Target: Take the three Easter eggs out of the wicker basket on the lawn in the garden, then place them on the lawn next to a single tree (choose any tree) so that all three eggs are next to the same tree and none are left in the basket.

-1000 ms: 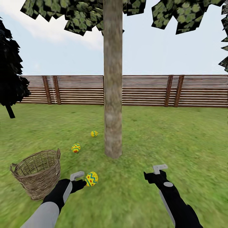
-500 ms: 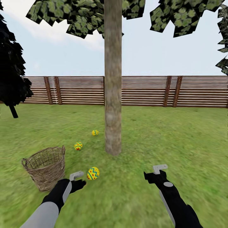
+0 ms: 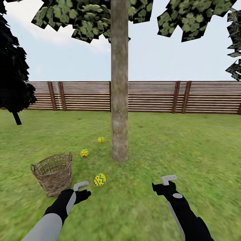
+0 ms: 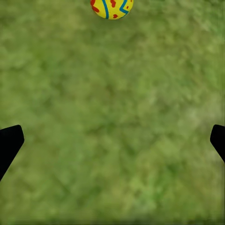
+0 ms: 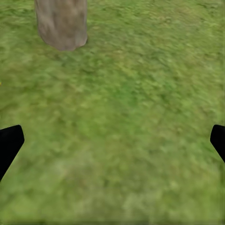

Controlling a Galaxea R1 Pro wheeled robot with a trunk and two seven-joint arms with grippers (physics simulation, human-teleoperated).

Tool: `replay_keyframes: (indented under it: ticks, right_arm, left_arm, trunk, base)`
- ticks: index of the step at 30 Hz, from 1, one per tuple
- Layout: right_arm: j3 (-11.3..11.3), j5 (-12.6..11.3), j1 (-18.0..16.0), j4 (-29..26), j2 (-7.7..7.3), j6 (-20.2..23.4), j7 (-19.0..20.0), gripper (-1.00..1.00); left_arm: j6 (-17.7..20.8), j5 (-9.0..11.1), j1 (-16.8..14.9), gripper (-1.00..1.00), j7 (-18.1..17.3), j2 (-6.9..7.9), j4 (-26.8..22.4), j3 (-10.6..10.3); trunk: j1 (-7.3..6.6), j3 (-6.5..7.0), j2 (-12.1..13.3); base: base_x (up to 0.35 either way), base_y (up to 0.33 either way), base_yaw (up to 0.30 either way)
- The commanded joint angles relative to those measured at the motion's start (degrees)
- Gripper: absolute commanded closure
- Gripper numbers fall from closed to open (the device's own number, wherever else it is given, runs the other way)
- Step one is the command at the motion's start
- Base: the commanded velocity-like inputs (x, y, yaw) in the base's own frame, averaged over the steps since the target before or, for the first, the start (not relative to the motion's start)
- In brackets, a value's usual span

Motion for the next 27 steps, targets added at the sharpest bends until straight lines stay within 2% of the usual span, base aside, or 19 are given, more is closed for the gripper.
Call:
replay_keyframes:
  ticks: [1,5,27]
  right_arm:
    - [0.1,0.6,0.0,-0.1,-0.05,0.4,0.0,-1.00]
    - [0.1,0.5,0.0,-0.1,-0.05,0.4,0.0,-1.00]
    - [0.2,0.5,0.0,-0.1,-0.05,0.5,0.0,-1.00]
  left_arm:
    - [0.3,-0.6,0.0,-1.00,-0.2,-0.09,-0.1,0.5]
    - [0.3,-0.5,0.0,-1.00,-0.3,-0.05,-0.1,0.5]
    - [0.4,-0.6,0.0,-1.00,-0.7,-0.09,0.0,0.4]
  trunk:
    - [-0.02,-0.06,0.0]
    - [-0.02,-0.06,0.0]
    - [-4.85,3.89,8.8]
  base:
    - [-0.008,0.000,0.000]
    - [-0.002,0.000,0.000]
    - [0.000,0.000,0.000]
